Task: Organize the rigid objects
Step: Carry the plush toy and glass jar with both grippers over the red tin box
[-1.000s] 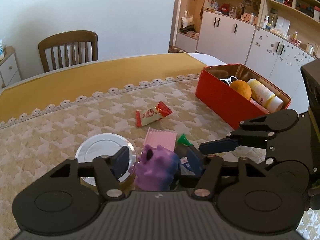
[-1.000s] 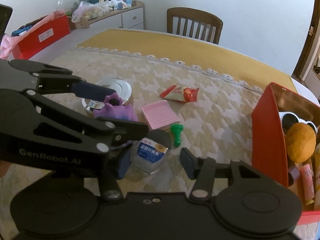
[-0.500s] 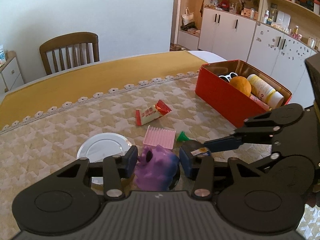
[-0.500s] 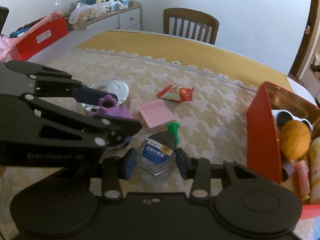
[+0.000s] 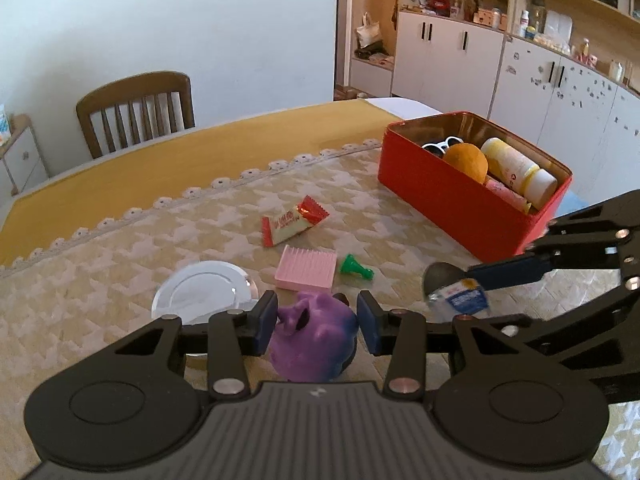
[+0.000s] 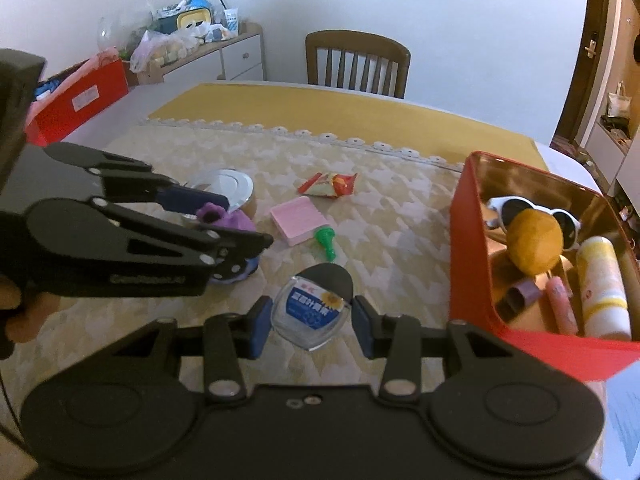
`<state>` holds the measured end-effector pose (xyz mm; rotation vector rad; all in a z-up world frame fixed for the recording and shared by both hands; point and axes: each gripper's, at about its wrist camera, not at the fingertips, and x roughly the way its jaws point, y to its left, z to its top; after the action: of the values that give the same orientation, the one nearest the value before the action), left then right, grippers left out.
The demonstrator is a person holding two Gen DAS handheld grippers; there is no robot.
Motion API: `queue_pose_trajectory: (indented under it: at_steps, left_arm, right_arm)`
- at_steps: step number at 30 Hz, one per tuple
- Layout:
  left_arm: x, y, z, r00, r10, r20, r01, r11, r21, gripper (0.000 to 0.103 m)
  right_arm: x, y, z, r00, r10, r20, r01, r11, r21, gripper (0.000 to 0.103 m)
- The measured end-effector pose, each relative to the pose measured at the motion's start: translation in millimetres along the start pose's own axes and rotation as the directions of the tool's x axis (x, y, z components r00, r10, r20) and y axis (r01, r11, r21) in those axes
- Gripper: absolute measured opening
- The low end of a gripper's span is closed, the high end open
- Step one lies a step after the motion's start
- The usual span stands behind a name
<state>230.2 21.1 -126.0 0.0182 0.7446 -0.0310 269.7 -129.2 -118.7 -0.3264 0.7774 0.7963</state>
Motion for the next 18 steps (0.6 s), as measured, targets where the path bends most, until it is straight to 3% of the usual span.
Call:
queue_pose_trajectory:
  at_steps: [10,18]
  left_arm:
    - [24,-12,-1,0.996,0.069,-0.054,-0.065,0.994,0.082,0.053]
    - [27,-20,-1,0.988,0.147,-0.054,-0.143,0.987,0.066,0.05]
  right_arm:
    - [-19,-10,-13,1.0,-0.008,0.018,0.007,0.999,0.035,0.042]
    - [-33,-23,-19,0.999,0.004,0.04,-0.006,0.999,0.037,0.042]
